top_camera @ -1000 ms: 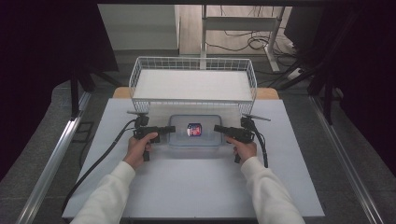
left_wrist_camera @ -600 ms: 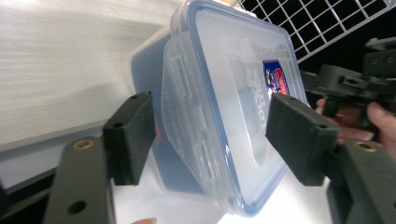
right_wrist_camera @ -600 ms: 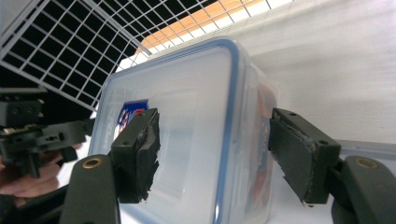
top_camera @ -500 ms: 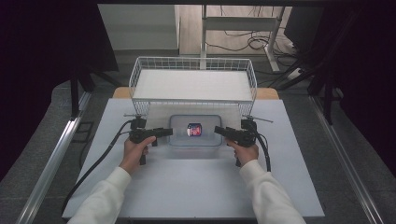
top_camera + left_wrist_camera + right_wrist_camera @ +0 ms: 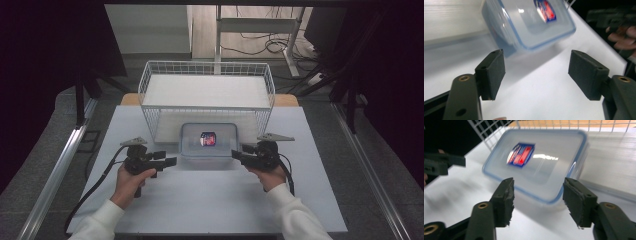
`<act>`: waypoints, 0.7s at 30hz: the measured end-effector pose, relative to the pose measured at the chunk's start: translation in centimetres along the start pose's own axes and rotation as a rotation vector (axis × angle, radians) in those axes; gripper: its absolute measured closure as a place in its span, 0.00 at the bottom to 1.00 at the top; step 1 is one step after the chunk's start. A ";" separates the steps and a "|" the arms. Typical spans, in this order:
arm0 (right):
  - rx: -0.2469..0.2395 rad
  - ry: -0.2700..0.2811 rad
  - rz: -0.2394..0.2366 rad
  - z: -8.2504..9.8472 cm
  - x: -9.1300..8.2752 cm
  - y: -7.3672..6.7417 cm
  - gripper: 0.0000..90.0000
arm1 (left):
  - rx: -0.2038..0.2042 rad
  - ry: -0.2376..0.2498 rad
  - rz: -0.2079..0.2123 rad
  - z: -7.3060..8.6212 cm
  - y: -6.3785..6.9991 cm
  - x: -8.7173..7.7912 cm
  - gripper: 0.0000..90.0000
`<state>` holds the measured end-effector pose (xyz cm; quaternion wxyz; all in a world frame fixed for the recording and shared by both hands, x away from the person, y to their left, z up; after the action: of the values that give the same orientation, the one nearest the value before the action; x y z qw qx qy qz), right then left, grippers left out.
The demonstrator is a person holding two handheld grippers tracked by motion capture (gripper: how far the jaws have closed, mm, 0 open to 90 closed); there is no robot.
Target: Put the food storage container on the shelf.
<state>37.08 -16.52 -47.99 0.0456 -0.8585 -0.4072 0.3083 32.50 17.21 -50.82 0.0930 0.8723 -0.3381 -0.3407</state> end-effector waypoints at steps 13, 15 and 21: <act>-0.188 -0.168 -0.025 3.7 -0.1 -2.8 0.77 | 0.117 -0.053 -0.023 3.6 2.6 -2.9 0.31; -0.230 -0.212 -0.040 4.0 0.8 -3.5 0.91 | 0.133 -0.065 -0.034 4.0 2.9 -3.2 0.31; -0.284 -0.279 -0.025 4.1 4.8 -4.5 0.99 | 0.147 -0.087 -0.059 4.4 2.9 -3.1 0.31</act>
<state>34.01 -10.76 -52.16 -0.1290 -0.8002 -0.4595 0.3632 26.44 17.36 -51.32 0.0038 0.8709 -0.3398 -0.3552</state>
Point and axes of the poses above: each handheld gripper's, and its own axes: x roughly forward along the jaws, z roughly out of its underside, y roughly to its right, the point moved 4 cm from there along x, roughly forward along the jaws, and after that the axes turned 5 degrees about -z, right-handed, at the moved point
